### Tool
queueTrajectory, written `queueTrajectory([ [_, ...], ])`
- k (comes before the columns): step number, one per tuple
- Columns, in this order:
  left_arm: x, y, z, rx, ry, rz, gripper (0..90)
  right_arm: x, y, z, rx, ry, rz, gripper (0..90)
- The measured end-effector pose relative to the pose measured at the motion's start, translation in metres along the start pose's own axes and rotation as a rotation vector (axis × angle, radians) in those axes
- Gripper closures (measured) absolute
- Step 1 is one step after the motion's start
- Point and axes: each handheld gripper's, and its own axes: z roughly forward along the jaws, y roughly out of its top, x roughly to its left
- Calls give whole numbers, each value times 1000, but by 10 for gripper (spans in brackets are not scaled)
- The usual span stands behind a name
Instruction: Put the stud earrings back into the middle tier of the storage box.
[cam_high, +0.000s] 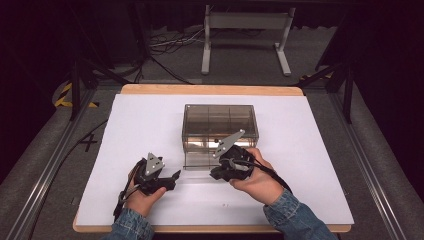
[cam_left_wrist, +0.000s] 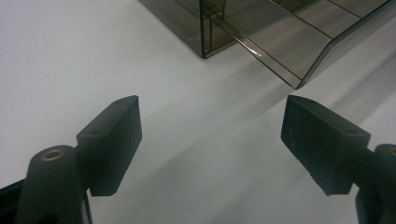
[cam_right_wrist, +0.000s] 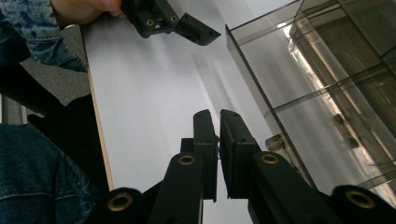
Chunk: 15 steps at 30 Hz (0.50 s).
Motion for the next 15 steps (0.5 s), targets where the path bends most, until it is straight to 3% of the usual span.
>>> queueTrajectory([
  [15, 0, 0, 0, 1, -2, 2, 210, -15, 6, -1, -37, -35, 46, 852],
])
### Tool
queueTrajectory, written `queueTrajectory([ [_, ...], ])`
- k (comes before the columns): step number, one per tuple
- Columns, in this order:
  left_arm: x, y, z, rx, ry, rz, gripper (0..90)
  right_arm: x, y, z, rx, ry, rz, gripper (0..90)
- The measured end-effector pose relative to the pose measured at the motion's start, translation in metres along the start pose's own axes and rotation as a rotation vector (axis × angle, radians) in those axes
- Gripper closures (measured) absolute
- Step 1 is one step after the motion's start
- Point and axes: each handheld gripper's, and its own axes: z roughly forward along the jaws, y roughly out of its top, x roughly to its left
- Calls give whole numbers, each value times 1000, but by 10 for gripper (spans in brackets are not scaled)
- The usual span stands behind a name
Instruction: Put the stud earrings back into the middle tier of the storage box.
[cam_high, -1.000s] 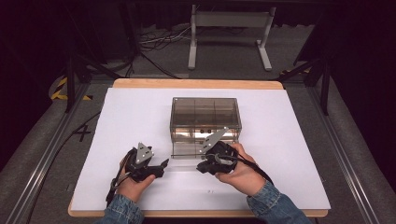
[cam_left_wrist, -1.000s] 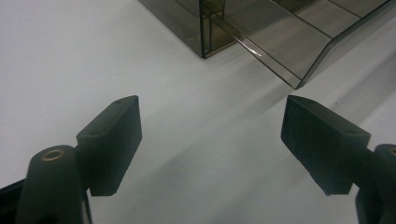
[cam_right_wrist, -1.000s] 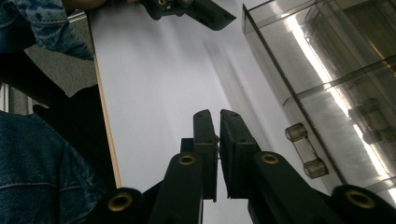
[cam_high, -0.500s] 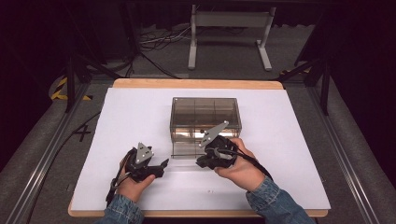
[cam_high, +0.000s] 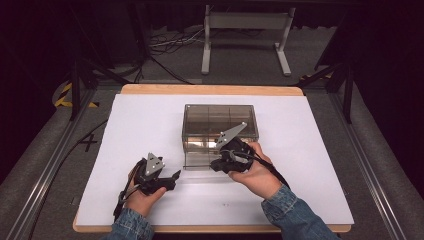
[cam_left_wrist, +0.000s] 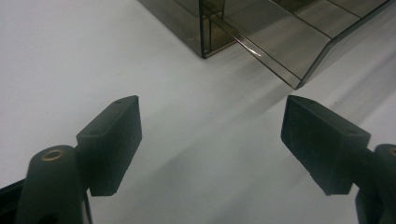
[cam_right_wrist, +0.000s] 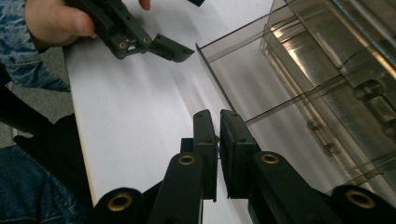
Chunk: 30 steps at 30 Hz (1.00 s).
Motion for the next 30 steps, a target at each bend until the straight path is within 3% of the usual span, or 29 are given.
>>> queueTrajectory([
  [16, 0, 0, 0, 0, -1, 1, 210, -19, 5, 3, -23, -67, 64, 852],
  [30, 0, 0, 0, -2, -2, -2, 210, -31, 6, 9, -36, -88, 121, 851],
])
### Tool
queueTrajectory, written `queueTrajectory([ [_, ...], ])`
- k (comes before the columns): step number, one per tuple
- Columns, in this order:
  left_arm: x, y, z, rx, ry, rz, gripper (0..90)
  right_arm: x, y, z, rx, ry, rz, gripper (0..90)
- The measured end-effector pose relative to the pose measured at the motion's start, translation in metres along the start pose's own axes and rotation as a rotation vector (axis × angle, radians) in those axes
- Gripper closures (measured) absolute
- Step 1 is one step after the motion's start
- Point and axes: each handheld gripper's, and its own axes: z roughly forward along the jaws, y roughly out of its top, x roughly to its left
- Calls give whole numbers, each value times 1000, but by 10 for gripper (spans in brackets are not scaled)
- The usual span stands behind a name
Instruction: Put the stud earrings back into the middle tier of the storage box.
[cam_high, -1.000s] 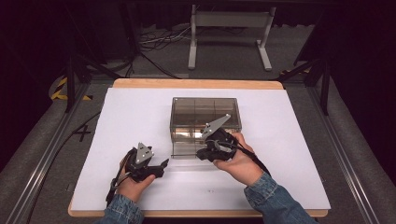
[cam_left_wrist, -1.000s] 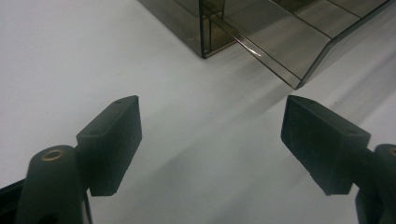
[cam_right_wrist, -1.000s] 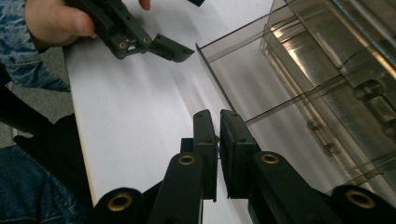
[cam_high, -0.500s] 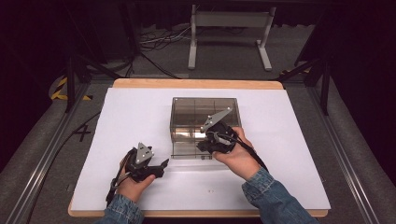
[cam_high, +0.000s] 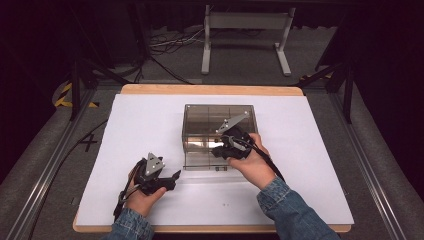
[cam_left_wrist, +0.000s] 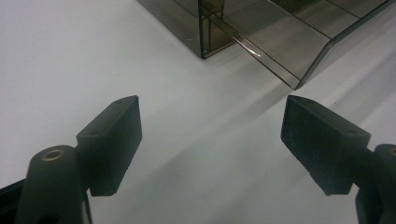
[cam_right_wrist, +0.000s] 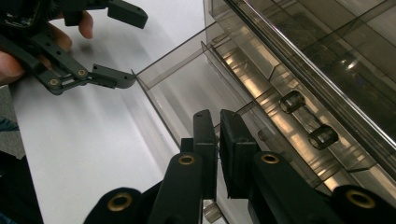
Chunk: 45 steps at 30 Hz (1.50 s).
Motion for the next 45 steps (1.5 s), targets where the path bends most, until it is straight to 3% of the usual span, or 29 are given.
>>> queueTrajectory([
  [25, 0, 0, 0, 0, -1, 2, 210, -6, -2, 25, 99, -32, 8, 851],
  [45, 0, 0, 1, 3, -5, 2, 210, -11, -8, 39, 158, -22, 29, 849],
])
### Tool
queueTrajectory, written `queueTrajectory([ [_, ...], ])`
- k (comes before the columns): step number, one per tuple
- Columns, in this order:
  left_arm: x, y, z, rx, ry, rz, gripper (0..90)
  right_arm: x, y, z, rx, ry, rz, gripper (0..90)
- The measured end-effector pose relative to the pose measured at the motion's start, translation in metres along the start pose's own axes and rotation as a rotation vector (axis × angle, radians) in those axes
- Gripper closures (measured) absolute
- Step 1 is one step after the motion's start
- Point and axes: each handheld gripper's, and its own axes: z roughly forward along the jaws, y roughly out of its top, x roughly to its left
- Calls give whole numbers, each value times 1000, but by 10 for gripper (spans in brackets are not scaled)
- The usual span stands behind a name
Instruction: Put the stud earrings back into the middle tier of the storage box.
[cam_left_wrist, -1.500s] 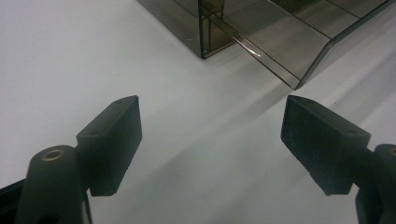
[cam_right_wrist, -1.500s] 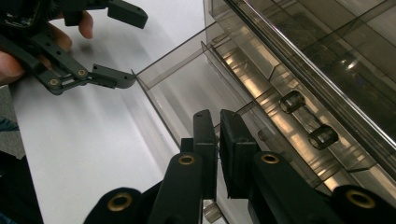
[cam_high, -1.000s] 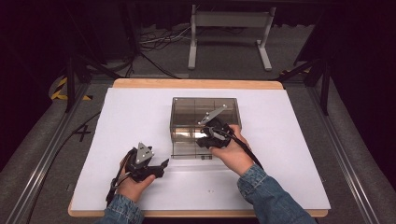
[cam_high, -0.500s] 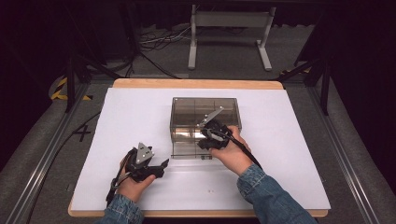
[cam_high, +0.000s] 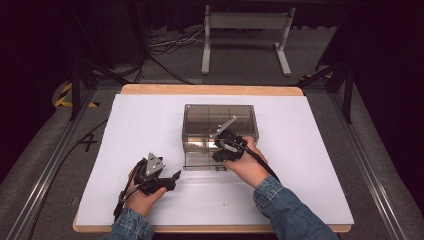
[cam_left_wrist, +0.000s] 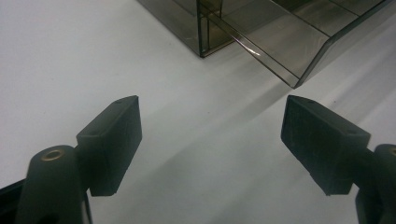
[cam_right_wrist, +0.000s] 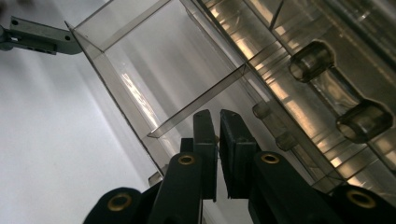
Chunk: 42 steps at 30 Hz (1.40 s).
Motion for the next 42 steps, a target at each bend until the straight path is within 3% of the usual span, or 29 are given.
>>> queueTrajectory([
  [14, 0, 0, 0, 1, 1, 1, 209, 0, -1, 1, 9, -2, -7, 816],
  [25, 0, 0, 0, -1, 1, 2, 210, 0, -3, -9, -38, -1, -6, 811],
  [42, 0, 0, 0, 2, 3, 2, 209, 7, -17, -42, -130, 55, -96, 768],
])
